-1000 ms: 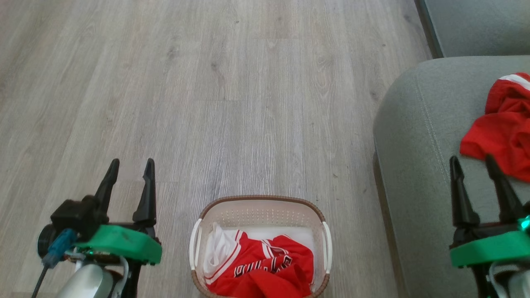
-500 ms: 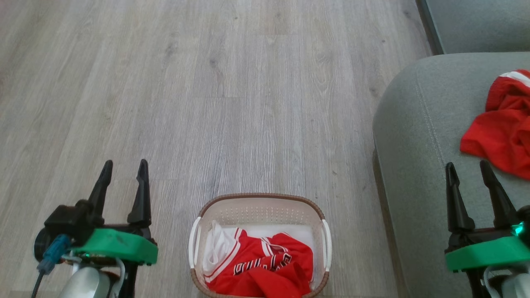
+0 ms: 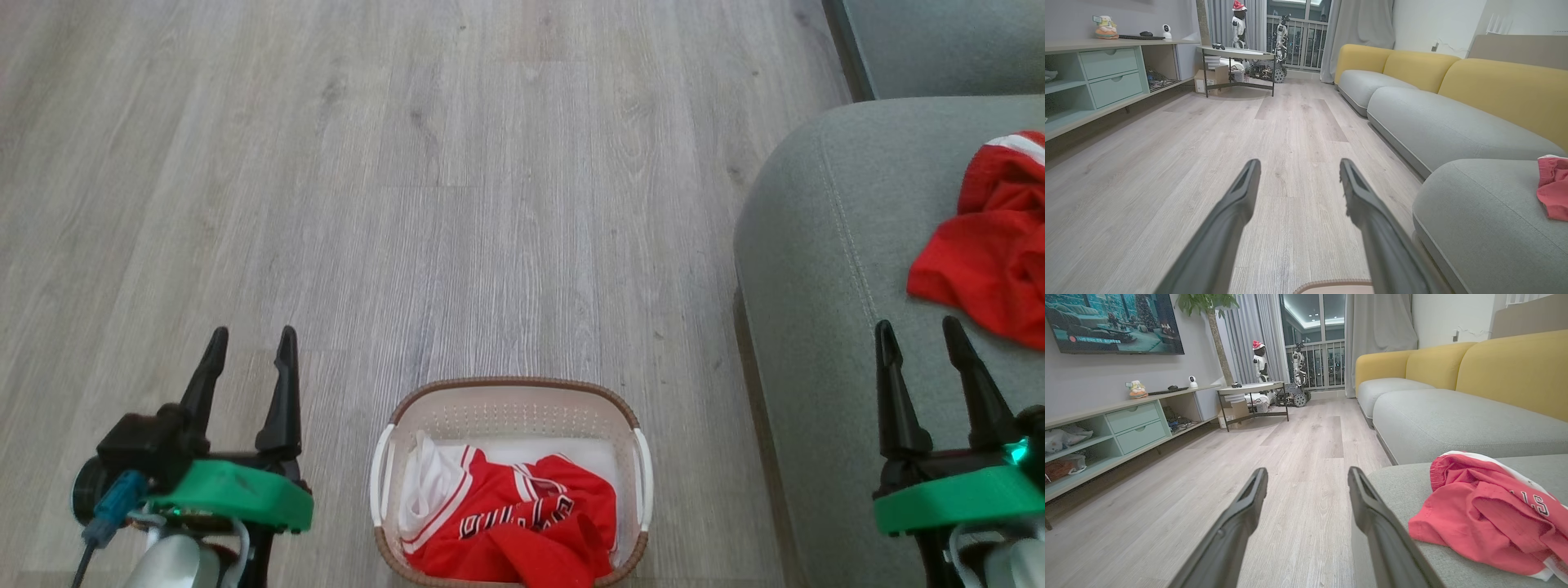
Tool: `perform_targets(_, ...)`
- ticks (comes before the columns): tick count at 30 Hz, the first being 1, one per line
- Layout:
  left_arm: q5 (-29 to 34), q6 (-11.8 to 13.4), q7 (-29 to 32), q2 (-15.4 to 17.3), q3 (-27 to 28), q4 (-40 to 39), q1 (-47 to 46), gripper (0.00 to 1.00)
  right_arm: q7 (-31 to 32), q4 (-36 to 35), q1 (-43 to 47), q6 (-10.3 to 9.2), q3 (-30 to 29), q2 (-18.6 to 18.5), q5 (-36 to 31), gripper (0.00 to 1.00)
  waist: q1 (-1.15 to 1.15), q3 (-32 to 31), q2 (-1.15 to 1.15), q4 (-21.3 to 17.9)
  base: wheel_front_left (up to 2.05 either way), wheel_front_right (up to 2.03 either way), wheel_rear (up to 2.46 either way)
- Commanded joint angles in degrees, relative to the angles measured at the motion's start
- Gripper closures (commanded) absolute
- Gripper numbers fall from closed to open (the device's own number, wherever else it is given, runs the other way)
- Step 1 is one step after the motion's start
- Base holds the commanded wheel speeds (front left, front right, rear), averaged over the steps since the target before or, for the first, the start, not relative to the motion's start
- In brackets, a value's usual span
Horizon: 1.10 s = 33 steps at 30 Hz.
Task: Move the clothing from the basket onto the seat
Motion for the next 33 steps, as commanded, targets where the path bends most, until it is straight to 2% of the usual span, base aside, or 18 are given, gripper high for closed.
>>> perform_targets(1, 0.62, -0.40, -0.71, 0.50, 3.07, -1.17, -2.23, 0.00, -0.63, -1.60, -1.79, -0.01, 1.21, -0.54, -0.32, 0.00, 0.00, 0.14, 0.00, -0.08, 0.00, 0.00, 0.00)
perform_targets(13, 1.85, -1.14, -0.71, 0.08, 3.49, -0.25, -2.91, 0.00, -0.66, -1.68, -2.52, -0.01, 1.23, -0.33, -0.37, 0.00, 0.00, 1.43, 0.00, -0.54, 0.00, 0.00, 0.00)
perform_targets(23, 4.17, -1.67, -0.71, -0.29, 3.83, -0.45, -4.68, 0.00, -0.67, -2.86, -4.42, -0.01, 1.10, -0.25, -0.58, 0.00, 0.00, 5.63, 0.00, -2.46, 0.00, 0.00, 0.00)
perform_targets(33, 6.31, -4.70, -0.71, -1.93, 2.80, 2.63, -10.12, 0.00, -0.67, -4.76, -8.70, -0.01, 0.96, -0.20, -1.21, 0.00, 0.00, 13.34, 0.00, -5.64, 0.00, 0.00, 0.00)
